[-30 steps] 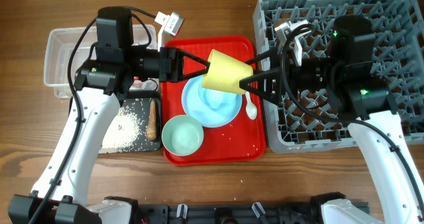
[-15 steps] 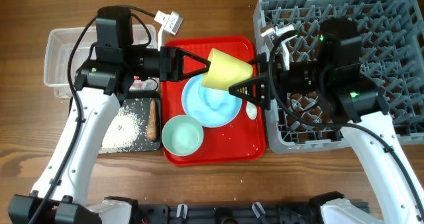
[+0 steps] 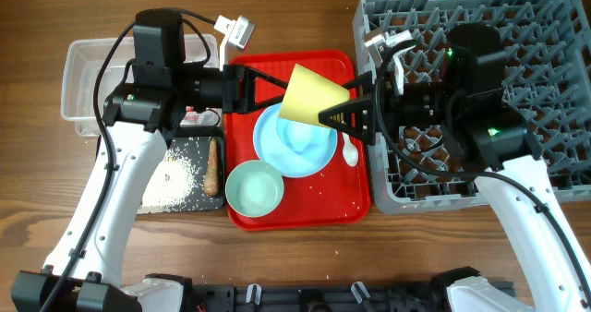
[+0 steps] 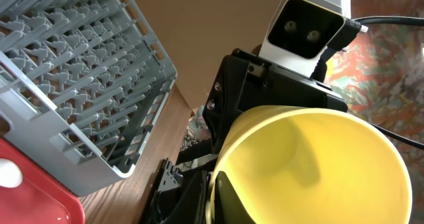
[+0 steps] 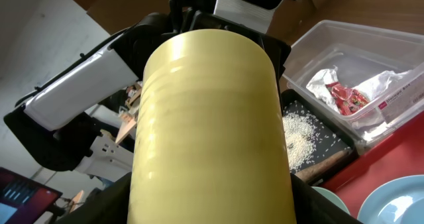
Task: Sort waste into correct bins and load items into the dishwasher rack
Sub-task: 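Carry the yellow cup right and lower it into the gray rack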
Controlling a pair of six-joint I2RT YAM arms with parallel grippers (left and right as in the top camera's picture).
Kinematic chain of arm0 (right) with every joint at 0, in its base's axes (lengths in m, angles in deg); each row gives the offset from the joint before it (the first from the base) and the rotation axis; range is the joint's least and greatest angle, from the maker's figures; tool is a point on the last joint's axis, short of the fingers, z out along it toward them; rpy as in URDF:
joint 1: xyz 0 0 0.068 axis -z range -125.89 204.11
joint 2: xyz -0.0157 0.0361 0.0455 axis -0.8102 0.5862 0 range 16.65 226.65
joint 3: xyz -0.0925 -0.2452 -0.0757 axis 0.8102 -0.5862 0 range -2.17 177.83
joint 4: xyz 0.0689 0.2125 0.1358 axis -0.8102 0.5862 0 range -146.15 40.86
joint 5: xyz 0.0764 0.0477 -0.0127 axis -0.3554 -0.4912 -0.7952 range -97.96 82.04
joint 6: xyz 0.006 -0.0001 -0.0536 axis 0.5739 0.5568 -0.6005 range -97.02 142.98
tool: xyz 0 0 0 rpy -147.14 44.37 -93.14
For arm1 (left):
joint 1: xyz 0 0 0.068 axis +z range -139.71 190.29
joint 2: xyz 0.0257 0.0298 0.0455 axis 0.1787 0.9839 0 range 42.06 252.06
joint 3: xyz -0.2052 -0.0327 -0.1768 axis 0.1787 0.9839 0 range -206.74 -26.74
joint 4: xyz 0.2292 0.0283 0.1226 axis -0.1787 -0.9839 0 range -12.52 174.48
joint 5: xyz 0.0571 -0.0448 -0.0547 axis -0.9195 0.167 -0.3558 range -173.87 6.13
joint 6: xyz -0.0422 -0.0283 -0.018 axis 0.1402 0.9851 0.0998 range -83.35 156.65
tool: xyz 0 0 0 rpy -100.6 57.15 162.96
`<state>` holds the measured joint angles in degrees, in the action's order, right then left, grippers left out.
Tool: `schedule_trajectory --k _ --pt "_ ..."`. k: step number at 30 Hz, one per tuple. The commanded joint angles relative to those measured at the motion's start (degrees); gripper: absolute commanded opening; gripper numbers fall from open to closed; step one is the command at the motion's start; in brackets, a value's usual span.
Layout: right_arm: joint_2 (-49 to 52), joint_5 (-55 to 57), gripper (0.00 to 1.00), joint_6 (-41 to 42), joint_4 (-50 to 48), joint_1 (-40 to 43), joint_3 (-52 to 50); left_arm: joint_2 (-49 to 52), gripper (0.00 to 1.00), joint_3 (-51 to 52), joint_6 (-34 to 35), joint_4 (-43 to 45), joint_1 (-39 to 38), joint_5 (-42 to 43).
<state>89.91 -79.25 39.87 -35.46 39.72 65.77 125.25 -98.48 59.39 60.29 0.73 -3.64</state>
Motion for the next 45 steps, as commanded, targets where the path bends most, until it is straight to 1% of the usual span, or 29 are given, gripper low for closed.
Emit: schedule_trajectory --k 1,2,5,7,9,11,13,16,19,22,24,29,32,35,37,45 --pt "0.4 4.4 0.63 0.0 0.7 -0.2 -0.2 -0.9 0.05 -1.1 -1.4 0.0 0.3 0.7" --pt "0.4 5.9 0.63 -0.3 1.5 -0.2 -0.2 -0.9 0.08 -1.1 -1.4 0.0 0.3 0.7" --pt "0.4 12.2 0.63 -0.8 5.0 -0.2 -0.2 -0.9 0.25 -1.1 -1.3 0.0 0.5 0.2" --pt "0.4 14.8 0.63 -2.3 7.0 -0.2 -0.2 -0.9 0.29 -1.1 -1.3 0.0 0.8 -2.5" --pt "0.4 16.2 0.63 -2.9 7.8 -0.2 -0.2 -0.9 0.3 -1.1 -1.3 -0.5 1.3 -6.8" --pt "0.4 17.4 0.62 -2.7 7.9 -0.2 -0.2 -0.9 0.34 -1.1 -1.3 -1.8 1.9 -11.5" --pt "0.4 19.5 0.59 -1.2 7.9 -0.1 -0.1 -0.9 0.38 -1.1 -1.3 -5.8 3.0 -21.9" --pt "0.3 22.8 0.58 -1.3 8.9 0.2 -0.1 -0.9 0.39 -1.1 -1.3 -11.8 4.0 -35.6" --pt "0.3 28.7 0.57 -1.4 11.6 1.0 0.5 -0.9 0.39 -1.1 -1.3 -16.5 4.3 -44.0" --pt "0.4 37.8 0.56 -1.3 16.8 2.0 2.4 -0.9 0.39 -1.1 -1.4 -19.1 4.3 -45.4" --pt "0.4 47.7 0.55 -0.2 22.6 2.6 5.1 -0.9 0.38 -1.1 -1.3 -20.3 4.3 -45.4" --pt "0.4 63.5 0.54 0.2 36.1 2.8 12.1 -0.9 0.37 -1.1 -1.3 -22.9 2.9 -45.4" --pt "0.4 67.7 0.5 1.7 39.9 2.8 12.7 -0.9 0.37 -1.1 -1.3 -23.5 1.2 -45.5" --pt "1.4 71.8 0.5 3.1 43.8 2.8 12.7 -0.9 0.38 -1.1 0.2 -24.0 -1.0 -48.0" --pt "3.4 71.9 0.51 2.9 46.1 2.8 12.7 -0.9 0.38 -1.0 0.9 -24.5 -3.8 -52.2" --pt "9.8 72.0 0.51 2.1 48.2 2.8 12.6 -0.9 0.38 -1.0 2.3 -25.0 -8.2 -58.1"
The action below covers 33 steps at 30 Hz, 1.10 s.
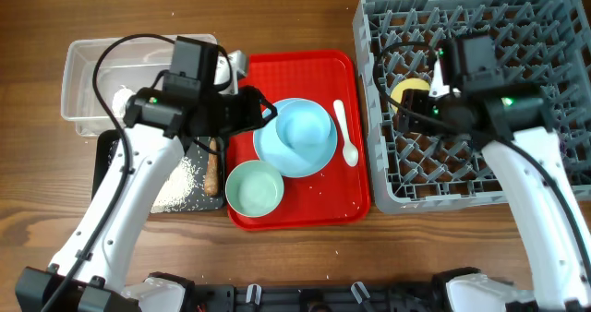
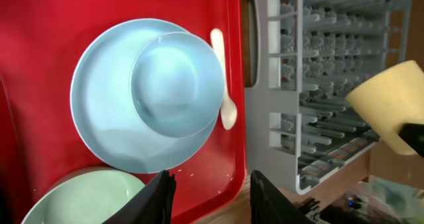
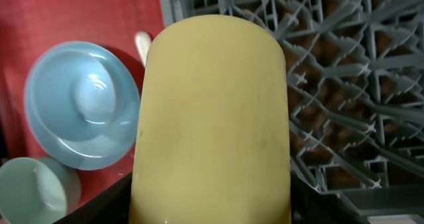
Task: Sort waste into correct bins and load items into the dishwasher rack
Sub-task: 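Carry the yellow cup right and lower it into the gray rack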
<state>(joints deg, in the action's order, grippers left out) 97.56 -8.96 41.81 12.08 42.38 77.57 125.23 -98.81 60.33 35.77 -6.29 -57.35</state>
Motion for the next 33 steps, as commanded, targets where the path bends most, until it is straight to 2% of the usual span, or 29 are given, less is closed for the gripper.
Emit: schedule_trajectory --k 1,11,29,33 --pt "3.1 1.7 0.51 -0.5 0.9 0.1 0.8 -0.9 0.38 -0.7 1.5 -0.6 -1.4 -5.1" --pt "8.9 3.6 0.51 -0.6 2.0 0.1 0.8 -0.9 0.38 -0.7 2.3 -1.9 -1.4 -7.1" --pt "11.6 4.8 0.52 -0.4 1.0 0.1 0.4 -0.9 0.38 -0.7 2.3 -2.3 -1.4 -7.1" --pt "12.3 4.9 0.66 -0.7 1.0 0.1 0.4 -0.9 0.38 -0.7 2.3 -2.4 -1.4 -7.1"
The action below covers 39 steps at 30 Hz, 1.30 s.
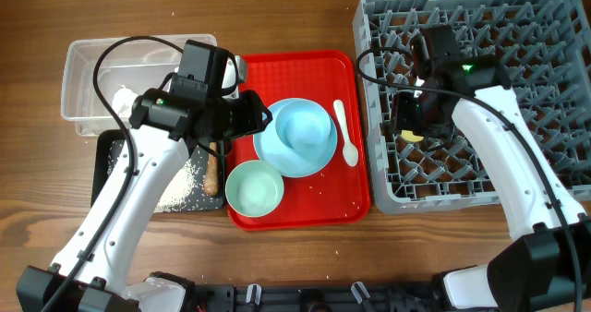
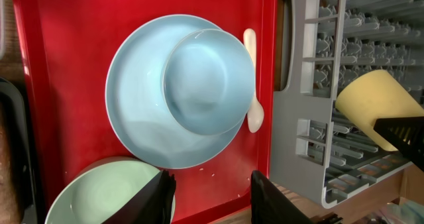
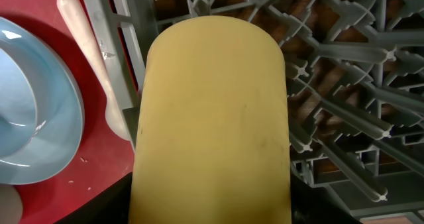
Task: Sort waste into correct bins and load items into the dishwasher rack
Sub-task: 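Carry the yellow cup right and lower it into the gray rack, then open the right gripper and raise it off the cup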
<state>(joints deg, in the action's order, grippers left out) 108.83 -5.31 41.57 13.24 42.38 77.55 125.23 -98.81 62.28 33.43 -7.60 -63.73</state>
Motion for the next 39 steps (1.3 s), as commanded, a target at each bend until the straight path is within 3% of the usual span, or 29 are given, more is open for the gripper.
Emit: schedule_trajectory --k 1,7,13,22,25,39 --pt "1.1 1.2 0.7 -0.4 -0.2 0.1 0.4 -0.9 0.38 -0.7 0.3 -0.1 -0.1 -0.8" --pt "1.1 1.2 0.84 -0.4 -0.2 0.1 0.4 -0.9 0.38 -0.7 0.3 -0.1 -0.1 -0.8" --pt "1.0 0.9 0.86 -1.4 -1.5 0.1 0.9 -0.9 0.38 -0.7 0.3 -0.1 -0.1 -0.8" --pt "0.7 -26.1 0.86 -14.1 -1.2 0.1 12.4 -0.9 0.38 -0.7 0.3 -0.9 -0.1 -1.8" --pt "0.8 -28.2 1.0 -13.9 -1.4 0.1 12.2 -0.9 0.38 -0.7 0.3 -1.8 -0.1 -1.8" --pt "0.9 -27.8 1.0 -13.9 -1.7 0.1 12.2 -0.9 0.39 -0.7 0.3 -2.4 -0.1 -4.0"
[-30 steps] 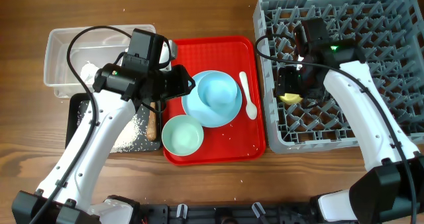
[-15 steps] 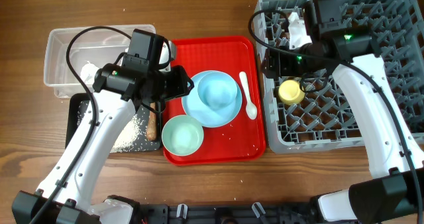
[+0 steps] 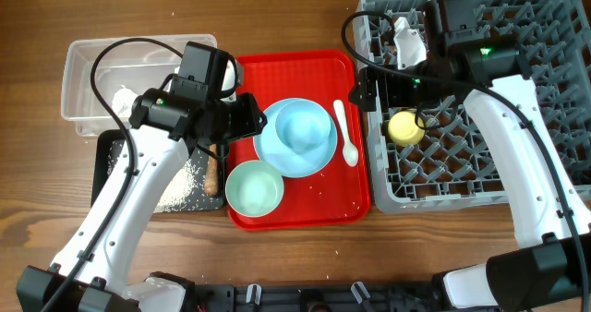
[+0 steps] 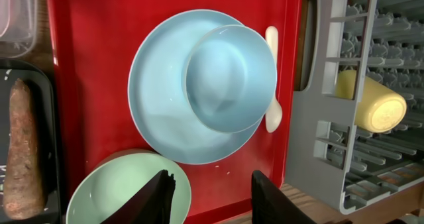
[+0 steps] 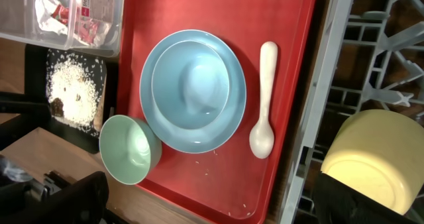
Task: Sort waste into correct bins and load items into the dishwasher rack
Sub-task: 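Open the right gripper and raise it off the cup, then move the right gripper left over the blue bowl on the plate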
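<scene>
The yellow cup rests tilted among the pegs at the left side of the grey dishwasher rack, bottom showing; it also shows in the left wrist view and the right wrist view. My right gripper hangs open above it, holding nothing. On the red tray sit a blue bowl on a blue plate, a green bowl and a white spoon. My left gripper is open over the tray's left part.
A clear bin holding wrappers stands at the far left. In front of it a black tray carries rice grains and a brown stick. The rack's pegs fill the right side.
My right gripper has let go of the yellow cup, which now lies in the rack, and it stands open and higher. The left arm has barely shifted.
The yellow cup was first held between both grippers above the tray. Then my right gripper alone held it over the rack, with the left open over the tray. It was then low among the pegs, and now lies released there.
</scene>
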Controlling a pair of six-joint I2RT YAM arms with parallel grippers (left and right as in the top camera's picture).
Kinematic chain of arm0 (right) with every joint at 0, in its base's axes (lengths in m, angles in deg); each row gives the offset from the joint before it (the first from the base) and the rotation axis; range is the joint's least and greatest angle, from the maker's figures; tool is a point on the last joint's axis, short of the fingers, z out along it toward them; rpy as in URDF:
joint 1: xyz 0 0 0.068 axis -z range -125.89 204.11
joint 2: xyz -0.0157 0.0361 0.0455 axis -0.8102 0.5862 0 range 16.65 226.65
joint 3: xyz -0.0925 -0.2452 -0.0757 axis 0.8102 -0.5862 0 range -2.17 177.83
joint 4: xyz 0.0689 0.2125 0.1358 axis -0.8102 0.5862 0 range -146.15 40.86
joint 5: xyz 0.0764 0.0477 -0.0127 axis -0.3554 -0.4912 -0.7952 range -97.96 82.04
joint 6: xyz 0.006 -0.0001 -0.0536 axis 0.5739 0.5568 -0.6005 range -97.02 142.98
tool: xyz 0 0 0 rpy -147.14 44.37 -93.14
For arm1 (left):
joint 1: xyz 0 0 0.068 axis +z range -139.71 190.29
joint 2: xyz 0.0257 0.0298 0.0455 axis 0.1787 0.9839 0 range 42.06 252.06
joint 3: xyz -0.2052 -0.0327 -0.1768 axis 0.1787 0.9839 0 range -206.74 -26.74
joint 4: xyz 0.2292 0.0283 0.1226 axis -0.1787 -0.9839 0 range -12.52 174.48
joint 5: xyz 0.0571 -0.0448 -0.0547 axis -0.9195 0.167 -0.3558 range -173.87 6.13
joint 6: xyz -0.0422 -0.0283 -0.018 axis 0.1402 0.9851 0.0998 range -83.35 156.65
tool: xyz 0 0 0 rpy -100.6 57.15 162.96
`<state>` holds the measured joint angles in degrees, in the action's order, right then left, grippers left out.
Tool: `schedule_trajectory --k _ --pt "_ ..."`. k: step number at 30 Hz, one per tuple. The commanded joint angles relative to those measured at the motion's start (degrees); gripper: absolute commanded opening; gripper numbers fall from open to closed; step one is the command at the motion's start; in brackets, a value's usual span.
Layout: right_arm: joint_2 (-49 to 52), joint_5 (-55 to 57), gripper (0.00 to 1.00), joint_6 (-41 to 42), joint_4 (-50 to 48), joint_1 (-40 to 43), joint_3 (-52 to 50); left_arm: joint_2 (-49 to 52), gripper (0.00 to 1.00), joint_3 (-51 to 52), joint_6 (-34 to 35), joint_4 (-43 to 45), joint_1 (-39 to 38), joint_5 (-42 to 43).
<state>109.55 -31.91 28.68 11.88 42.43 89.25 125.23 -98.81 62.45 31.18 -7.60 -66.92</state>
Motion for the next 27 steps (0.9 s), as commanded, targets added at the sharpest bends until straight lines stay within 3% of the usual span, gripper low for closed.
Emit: schedule_trajectory --k 1,18,27 --pt "0.1 -1.2 1.0 -1.0 -0.3 0.1 0.5 -0.9 0.39 -0.7 0.2 -0.2 -0.1 -0.8" --pt "0.1 -1.2 1.0 -1.0 -0.3 0.1 0.5 -0.9 0.44 -0.7 2.4 2.1 0.1 -1.6" --pt "0.1 -1.2 1.0 -1.0 -0.3 0.1 0.5 -0.9 0.44 -0.7 9.7 1.8 1.1 -2.1"
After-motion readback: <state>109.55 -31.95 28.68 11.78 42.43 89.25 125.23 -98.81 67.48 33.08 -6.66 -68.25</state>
